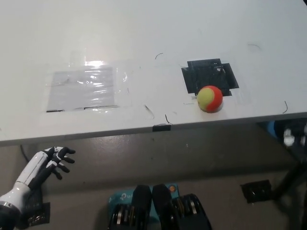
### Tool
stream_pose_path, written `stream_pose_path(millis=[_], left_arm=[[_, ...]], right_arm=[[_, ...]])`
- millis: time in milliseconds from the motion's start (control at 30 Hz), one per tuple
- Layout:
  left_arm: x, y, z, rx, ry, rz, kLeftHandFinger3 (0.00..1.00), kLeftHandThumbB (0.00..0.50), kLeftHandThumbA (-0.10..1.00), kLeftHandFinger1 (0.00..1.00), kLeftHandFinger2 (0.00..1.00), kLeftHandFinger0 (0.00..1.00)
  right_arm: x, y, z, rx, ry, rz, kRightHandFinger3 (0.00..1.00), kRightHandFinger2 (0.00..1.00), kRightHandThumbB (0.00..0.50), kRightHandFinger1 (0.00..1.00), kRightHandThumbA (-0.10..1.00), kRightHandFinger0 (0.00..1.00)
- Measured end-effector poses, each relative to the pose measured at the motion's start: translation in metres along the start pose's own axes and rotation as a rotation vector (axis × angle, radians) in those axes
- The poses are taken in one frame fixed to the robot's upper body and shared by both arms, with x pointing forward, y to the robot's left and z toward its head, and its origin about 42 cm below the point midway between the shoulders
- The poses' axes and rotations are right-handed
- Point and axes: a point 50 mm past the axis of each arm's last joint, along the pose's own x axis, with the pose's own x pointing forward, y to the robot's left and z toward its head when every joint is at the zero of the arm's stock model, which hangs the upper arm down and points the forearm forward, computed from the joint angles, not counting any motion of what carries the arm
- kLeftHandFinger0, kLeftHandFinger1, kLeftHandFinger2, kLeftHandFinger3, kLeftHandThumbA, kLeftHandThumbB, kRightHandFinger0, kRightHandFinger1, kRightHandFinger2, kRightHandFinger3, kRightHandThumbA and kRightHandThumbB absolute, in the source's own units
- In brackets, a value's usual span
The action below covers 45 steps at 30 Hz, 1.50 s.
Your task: The robot uses right hand to squeeze a small tennis ball placed on the black area of the table
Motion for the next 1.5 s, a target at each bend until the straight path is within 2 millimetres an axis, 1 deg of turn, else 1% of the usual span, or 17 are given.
stream_pose_path(millis=[67,133,167,233,367,433,500,567,633,667,700,767,833,900,1067,1300,1500], left_arm=[[0.000,0.000,0.000,-0.001,0.002,-0.001,0.68,0.063,0.96,0.51,0.59,0.45],[0.000,-0.001,0.000,-0.003,0.003,-0.001,0.68,0.030,0.94,0.51,0.59,0.46],[0.000,-0.001,0.000,-0.005,0.003,-0.001,0.67,0.032,0.93,0.51,0.59,0.47],[0.000,-0.002,0.001,-0.008,0.002,-0.001,0.67,0.039,0.94,0.51,0.59,0.47],[0.000,-0.003,0.001,-0.009,0.002,-0.003,0.67,0.075,0.96,0.50,0.58,0.46],[0.000,-0.003,0.001,-0.010,0.002,-0.003,0.67,0.058,0.96,0.50,0.58,0.44],[0.000,-0.003,0.001,-0.011,0.002,-0.003,0.67,0.061,0.96,0.50,0.58,0.44],[0.000,-0.003,0.001,-0.010,0.001,-0.004,0.68,0.066,0.97,0.50,0.58,0.44],[0.000,-0.003,0.001,-0.009,0.002,-0.005,0.69,0.067,0.98,0.50,0.58,0.44],[0.000,-0.003,0.001,-0.008,0.001,-0.006,0.68,0.073,0.96,0.49,0.58,0.44],[0.000,-0.003,0.002,-0.007,0.001,-0.006,0.68,0.055,0.95,0.49,0.58,0.44],[0.000,-0.003,0.002,-0.007,0.001,-0.006,0.68,0.047,0.94,0.50,0.58,0.44],[0.000,-0.003,0.002,-0.007,0.001,-0.006,0.67,0.054,0.93,0.49,0.57,0.44],[0.000,-0.003,0.002,-0.007,0.000,-0.006,0.68,0.041,0.94,0.50,0.57,0.44],[0.000,-0.003,0.002,-0.008,0.001,-0.005,0.66,0.082,0.98,0.50,0.57,0.44],[0.000,-0.003,0.002,-0.005,0.003,-0.009,0.67,0.055,0.95,0.49,0.57,0.43],[0.000,-0.003,0.002,-0.003,0.002,-0.011,0.66,0.059,0.95,0.49,0.58,0.44]], right_arm=[[0.023,0.000,0.026,-0.011,-0.080,0.017,0.73,0.77,0.251,0.67,0.11,0.47],[0.042,0.002,0.056,-0.020,-0.166,0.035,0.70,0.79,0.252,0.70,0.17,0.51],[0.051,0.005,0.072,-0.028,-0.209,0.050,0.70,0.74,0.248,0.63,0.21,0.46],[0.064,0.014,0.098,-0.050,-0.273,0.089,0.70,0.65,0.239,0.53,0.20,0.36],[0.077,0.037,0.131,-0.093,-0.347,0.176,0.72,0.55,0.270,0.43,0.15,0.31],[0.080,0.047,0.137,-0.115,-0.355,0.213,0.76,0.56,0.296,0.44,0.14,0.35],[0.082,0.059,0.134,-0.147,-0.342,0.261,0.79,0.55,0.323,0.45,0.14,0.36],[0.083,0.069,0.124,-0.185,-0.311,0.309,0.94,0.79,0.359,0.68,0.23,0.57],[0.082,0.081,0.112,-0.241,-0.276,0.379,0.95,0.81,0.358,0.70,0.24,0.61],[0.082,0.085,0.107,-0.264,-0.257,0.406,1.00,1.00,0.384,1.00,0.31,0.89],[0.081,0.088,0.103,-0.282,-0.244,0.429,1.00,1.00,0.405,1.00,0.36,1.00],[0.079,0.096,0.096,-0.354,-0.216,0.490,1.00,1.00,0.451,1.00,0.40,1.00],[0.077,0.103,0.092,-0.409,-0.195,0.538,1.00,1.00,0.487,1.00,0.51,1.00],[0.075,0.110,0.088,-0.472,-0.169,0.588,1.00,1.00,0.500,1.00,0.49,1.00],[0.070,0.124,0.077,-0.561,-0.118,0.652,1.00,1.00,0.500,1.00,0.53,1.00],[0.060,0.142,0.068,-0.635,-0.111,0.681,1.00,1.00,0.478,1.00,0.57,1.00],[0.057,0.149,0.069,-0.650,-0.120,0.671,1.00,1.00,0.472,1.00,0.58,1.00]])
